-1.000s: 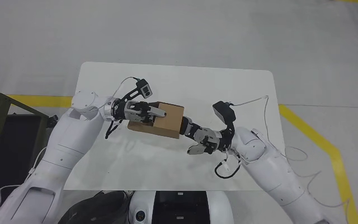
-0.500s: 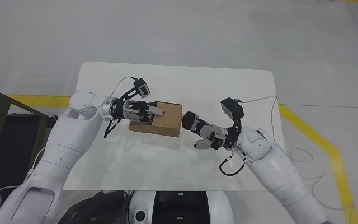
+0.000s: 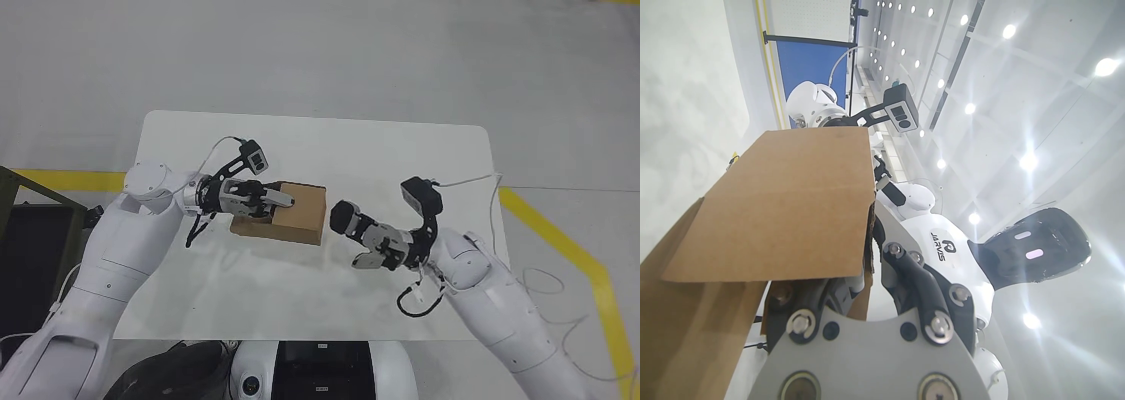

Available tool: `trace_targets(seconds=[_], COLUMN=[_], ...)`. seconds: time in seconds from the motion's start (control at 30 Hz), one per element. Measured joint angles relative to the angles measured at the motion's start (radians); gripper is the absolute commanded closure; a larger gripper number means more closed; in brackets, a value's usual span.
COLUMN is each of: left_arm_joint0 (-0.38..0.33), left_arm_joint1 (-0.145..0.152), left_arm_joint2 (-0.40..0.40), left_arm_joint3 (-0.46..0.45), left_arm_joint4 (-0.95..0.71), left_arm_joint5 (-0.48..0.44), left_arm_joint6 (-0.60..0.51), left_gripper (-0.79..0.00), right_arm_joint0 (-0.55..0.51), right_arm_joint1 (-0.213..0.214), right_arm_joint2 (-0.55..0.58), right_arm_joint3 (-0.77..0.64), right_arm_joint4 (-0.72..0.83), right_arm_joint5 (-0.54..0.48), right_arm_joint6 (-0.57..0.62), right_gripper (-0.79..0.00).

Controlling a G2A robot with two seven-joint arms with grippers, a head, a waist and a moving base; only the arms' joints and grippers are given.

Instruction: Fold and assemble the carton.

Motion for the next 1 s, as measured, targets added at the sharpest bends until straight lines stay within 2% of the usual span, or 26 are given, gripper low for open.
trace_targets(seconds=[0.27, 0.6, 0.8, 1.0], left_arm_joint0=[-0.013, -0.024, -0.038, -0.093], left_arm_joint1=[-0.004, 0.0, 0.028, 0.07], left_arm_joint2=[0.009, -0.002, 0.045, 0.154], left_arm_joint3=[0.012, 0.04, 0.018, 0.023], left_arm_joint4=[0.012, -0.004, -0.037, -0.06], left_arm_joint5=[0.009, 0.018, 0.031, 0.028], left_arm_joint6=[-0.006, -0.085, -0.085, -0.085], left_gripper=[0.0, 0.0, 0.0, 0.0], right_arm_joint0=[0.007, -0.021, -0.036, -0.027], right_arm_joint1=[0.001, 0.015, 0.023, 0.031], right_arm_joint2=[0.013, 0.054, 0.067, 0.042], right_arm_joint3=[0.015, -0.004, -0.005, 0.02], right_arm_joint4=[-0.012, -0.006, 0.026, 0.109], right_arm_joint5=[0.0, 0.0, 0.0, 0.0], right_arm_joint6=[-0.01, 0.006, 0.026, 0.101], right_gripper=[-0.785, -0.785, -0.785, -0.785])
